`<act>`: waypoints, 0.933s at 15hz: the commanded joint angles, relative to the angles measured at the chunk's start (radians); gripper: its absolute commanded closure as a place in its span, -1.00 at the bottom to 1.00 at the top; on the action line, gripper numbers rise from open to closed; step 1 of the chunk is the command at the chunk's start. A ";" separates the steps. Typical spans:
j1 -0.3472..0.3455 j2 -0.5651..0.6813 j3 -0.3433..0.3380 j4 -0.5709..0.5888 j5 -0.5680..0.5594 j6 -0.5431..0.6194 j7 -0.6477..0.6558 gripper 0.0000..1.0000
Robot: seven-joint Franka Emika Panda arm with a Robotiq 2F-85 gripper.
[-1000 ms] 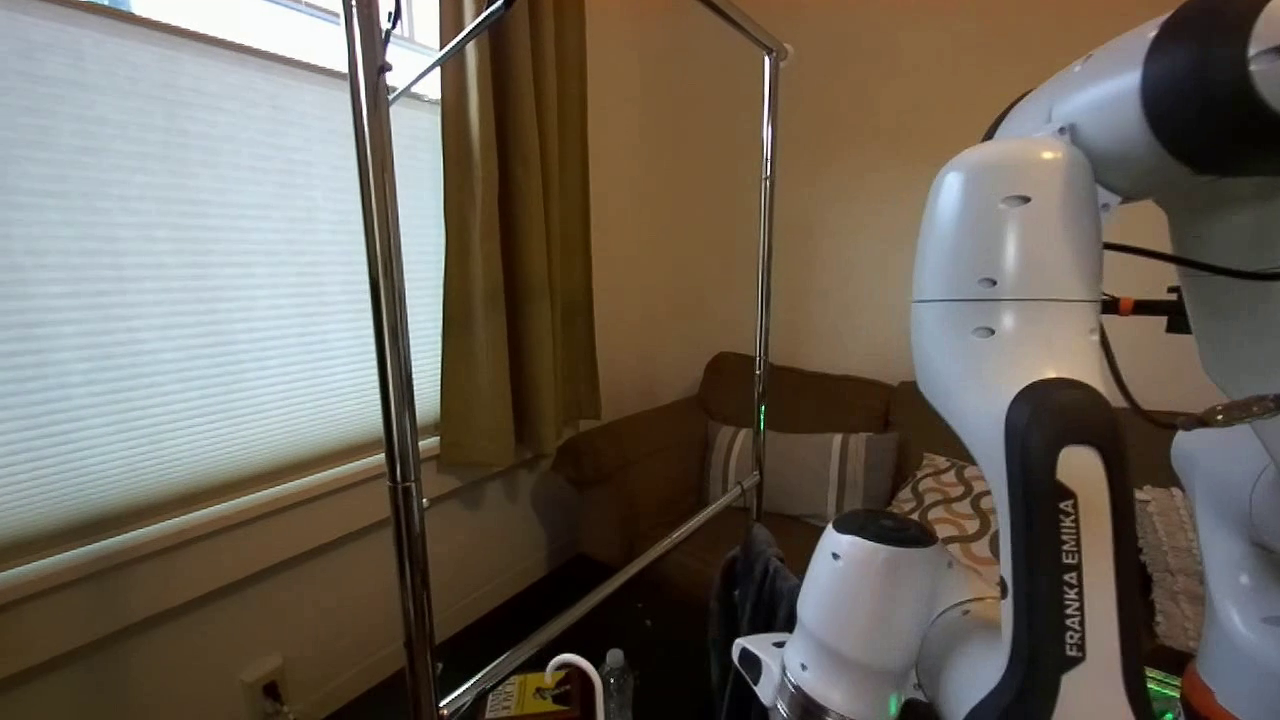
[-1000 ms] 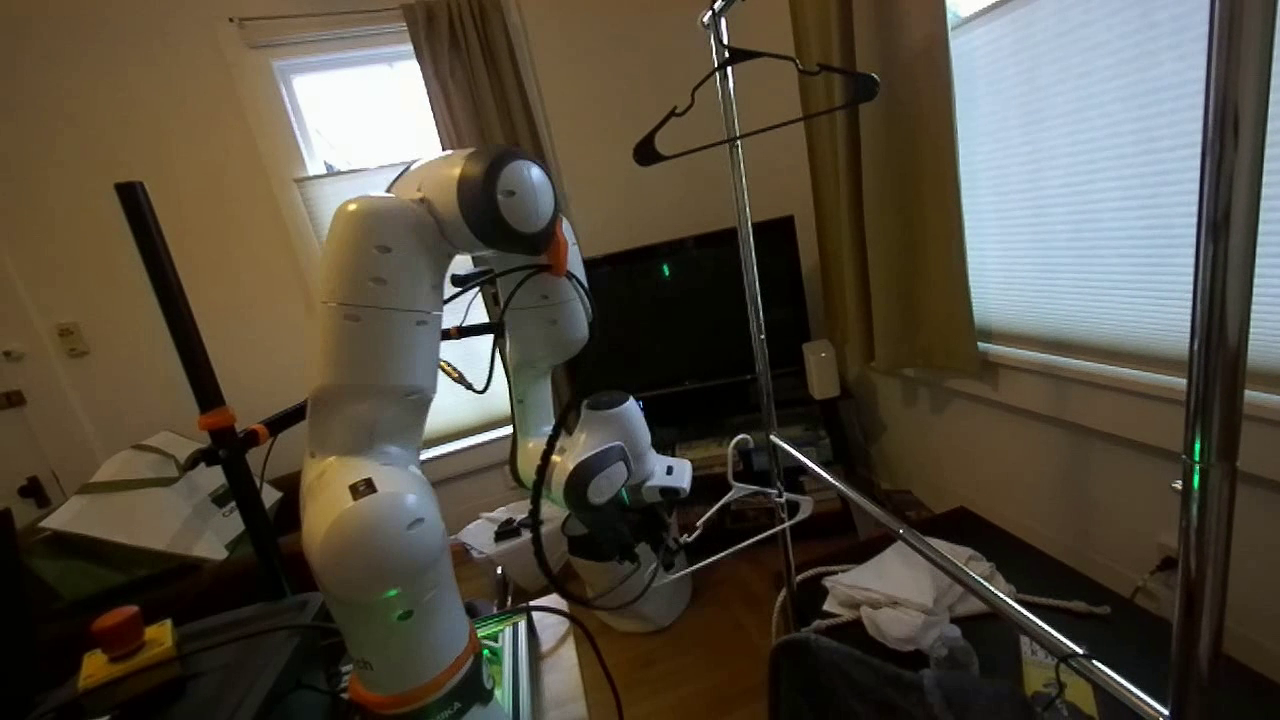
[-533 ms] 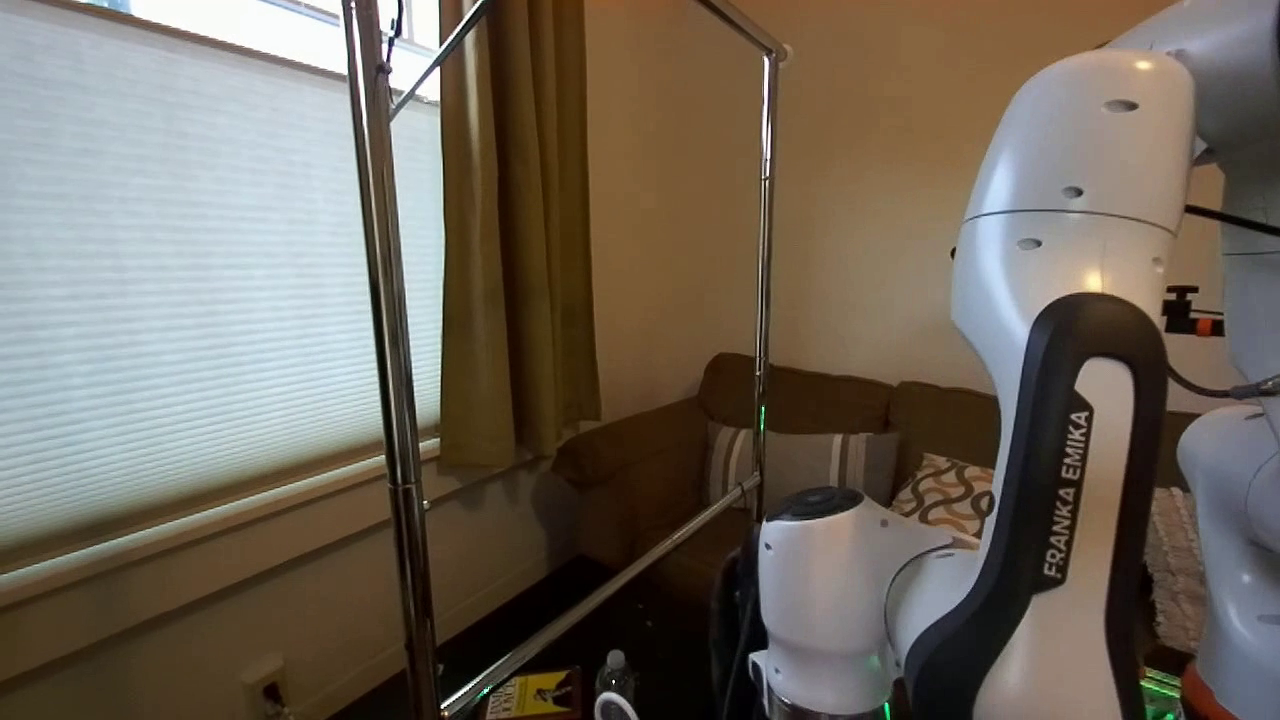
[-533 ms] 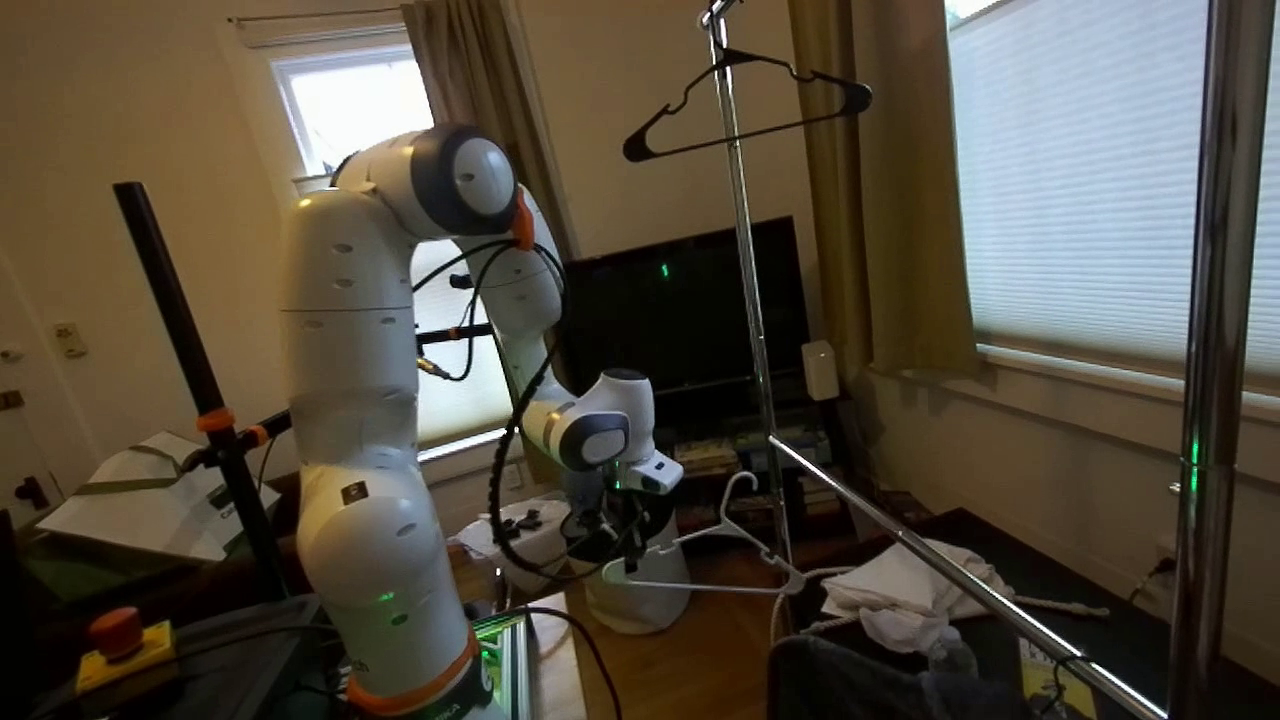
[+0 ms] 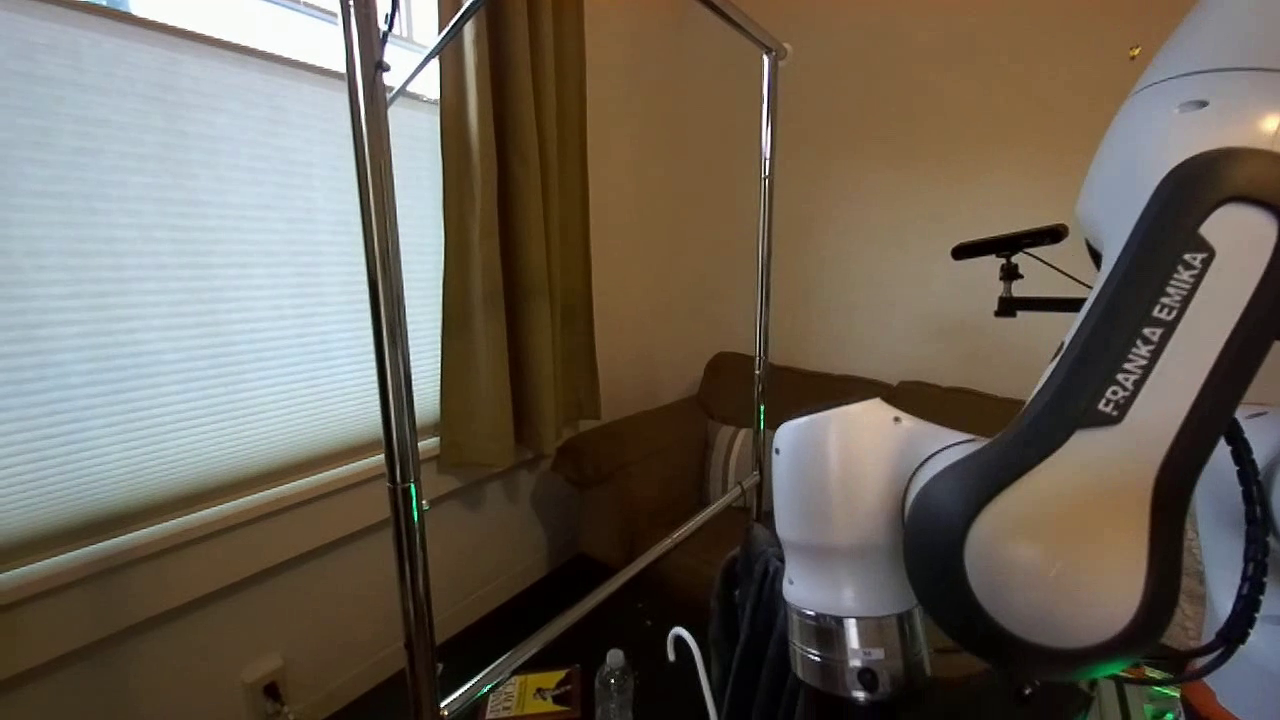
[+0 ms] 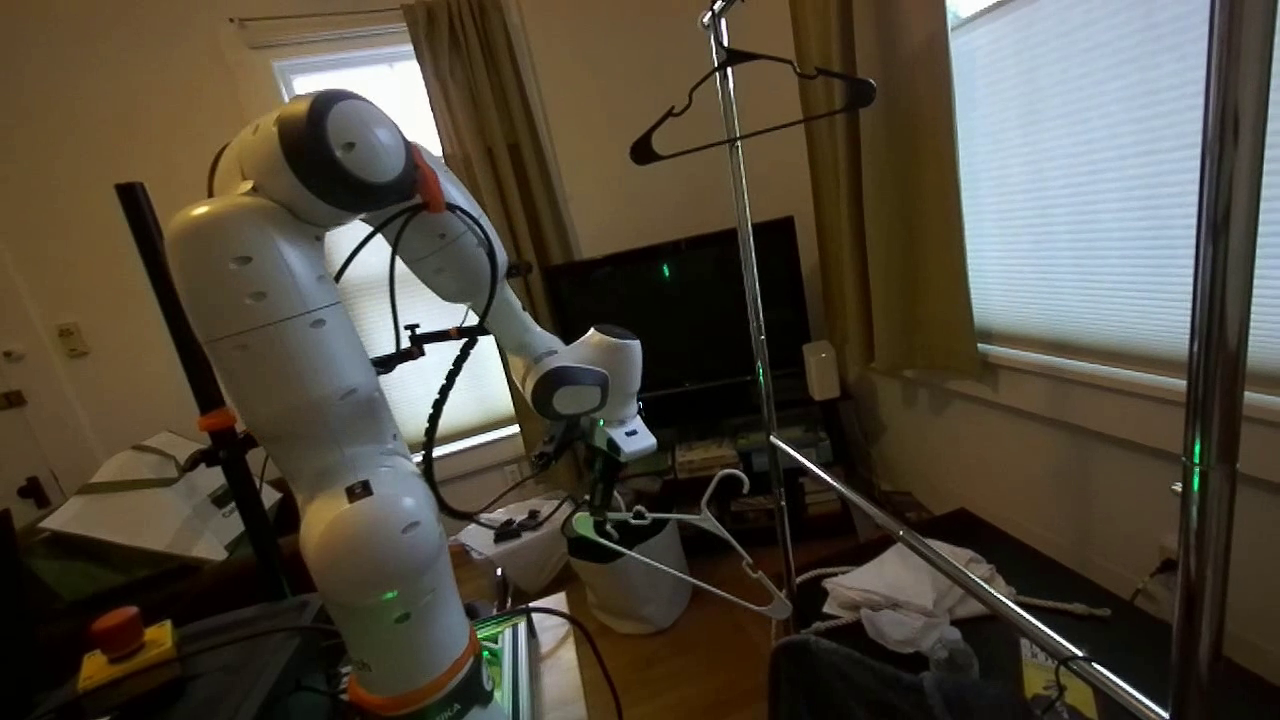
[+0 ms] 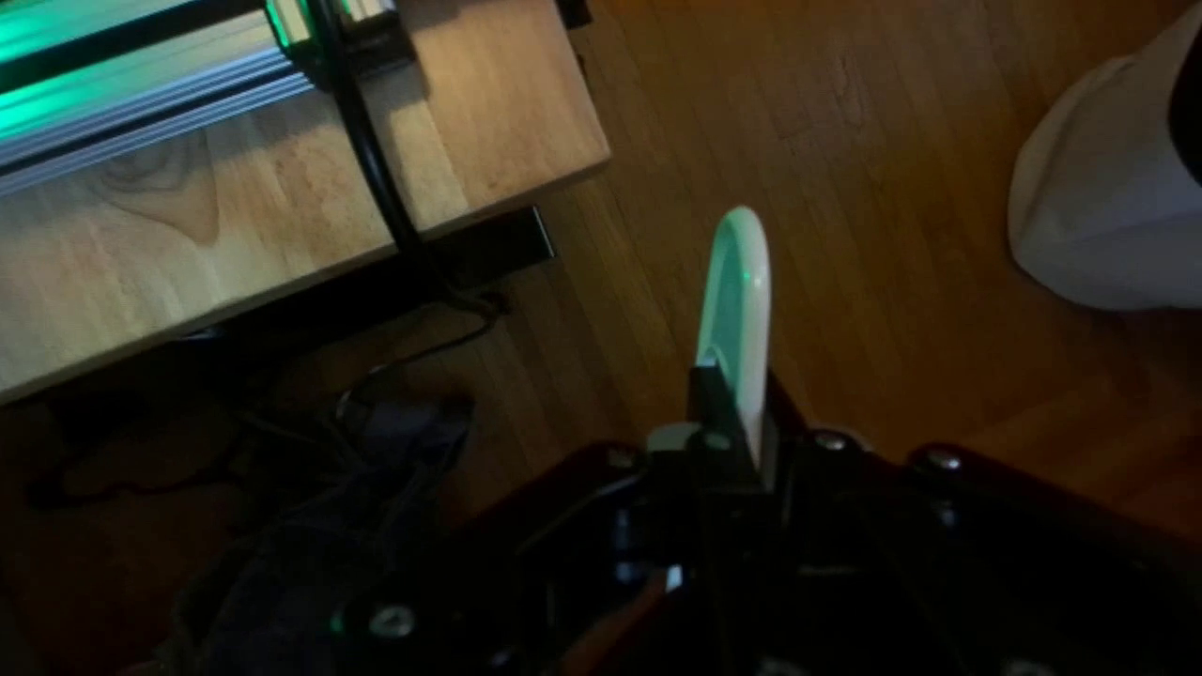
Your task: Move the white clothes hanger from the bottom rail to the top rail
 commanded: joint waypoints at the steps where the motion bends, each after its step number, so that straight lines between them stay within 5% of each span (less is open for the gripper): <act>1: 0.030 -0.027 -0.035 0.006 0.001 -0.017 0.005 0.84; 2: 0.030 -0.043 -0.039 0.008 0.005 -0.024 0.005 0.96; 4: -0.024 -0.089 -0.029 0.009 -0.151 0.005 0.210 0.96; 6: -0.018 -0.222 -0.047 -0.057 -0.193 -0.035 0.318 0.96; 7: -0.037 -0.214 -0.050 0.000 -0.249 -0.057 0.403 0.96; 10: -0.028 -0.385 -0.041 -0.071 -0.283 -0.080 0.575 0.96; 11: -0.055 -0.420 -0.032 0.008 -0.338 -0.166 0.661 0.96; 14: -0.059 -0.592 -0.033 -0.029 -0.411 -0.232 0.795 0.96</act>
